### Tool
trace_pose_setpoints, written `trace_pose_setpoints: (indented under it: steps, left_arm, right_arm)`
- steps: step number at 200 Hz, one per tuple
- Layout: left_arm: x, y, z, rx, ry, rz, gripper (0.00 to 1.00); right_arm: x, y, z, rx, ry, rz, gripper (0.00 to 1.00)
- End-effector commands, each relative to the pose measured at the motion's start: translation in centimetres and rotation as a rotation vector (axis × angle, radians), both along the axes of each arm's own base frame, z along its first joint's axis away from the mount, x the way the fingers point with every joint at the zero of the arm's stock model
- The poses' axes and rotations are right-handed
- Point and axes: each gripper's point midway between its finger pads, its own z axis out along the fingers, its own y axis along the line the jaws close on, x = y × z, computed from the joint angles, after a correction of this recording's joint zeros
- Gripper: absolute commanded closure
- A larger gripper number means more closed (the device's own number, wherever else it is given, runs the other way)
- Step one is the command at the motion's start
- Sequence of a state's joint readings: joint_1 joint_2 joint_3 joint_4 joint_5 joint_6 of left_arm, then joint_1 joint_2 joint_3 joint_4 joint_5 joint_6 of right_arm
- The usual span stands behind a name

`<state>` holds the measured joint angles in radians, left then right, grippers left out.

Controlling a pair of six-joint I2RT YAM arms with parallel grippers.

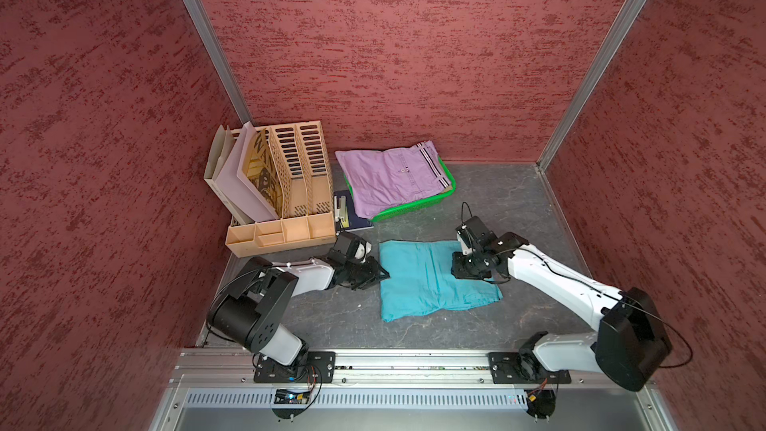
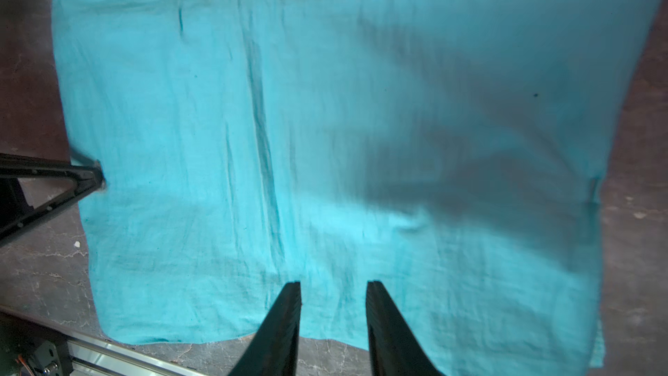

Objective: Put the folded long pants in the basket
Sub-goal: Pick up the long pant at the center of the board.

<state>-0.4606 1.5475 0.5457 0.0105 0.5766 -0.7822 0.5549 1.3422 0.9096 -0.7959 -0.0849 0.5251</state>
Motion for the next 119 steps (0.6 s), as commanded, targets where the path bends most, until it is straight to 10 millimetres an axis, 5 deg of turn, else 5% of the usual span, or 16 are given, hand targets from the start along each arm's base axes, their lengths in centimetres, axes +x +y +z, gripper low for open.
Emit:
trace_pose_setpoints:
  steps: [1,31,60,119]
  left_arm:
    - [-0.3,1.6,-1.2,0.093,0.022,0.041,1.0]
    - [-0.7,4.5,-1.0,0.16,0.042,0.116,1.0]
    - [-1.5,7.0,-0.5,0.208,0.062,0.143,1.0]
    - [-1.9,8.4,-0.2,0.195,0.061,0.168,1.0]
  right_arm:
    - [0.6,-0.6,0.2,0.006,-0.027,-0.01,0.64]
    - [1.4,-0.4,0.5,0.048,-0.043,-0.013,0.59]
    - [2.4,-2.6,-0.9,-0.012,-0.023,-0.1,0.46]
    - [3.7,-2.1,-4.8,0.049,0.084,-0.102,0.35]
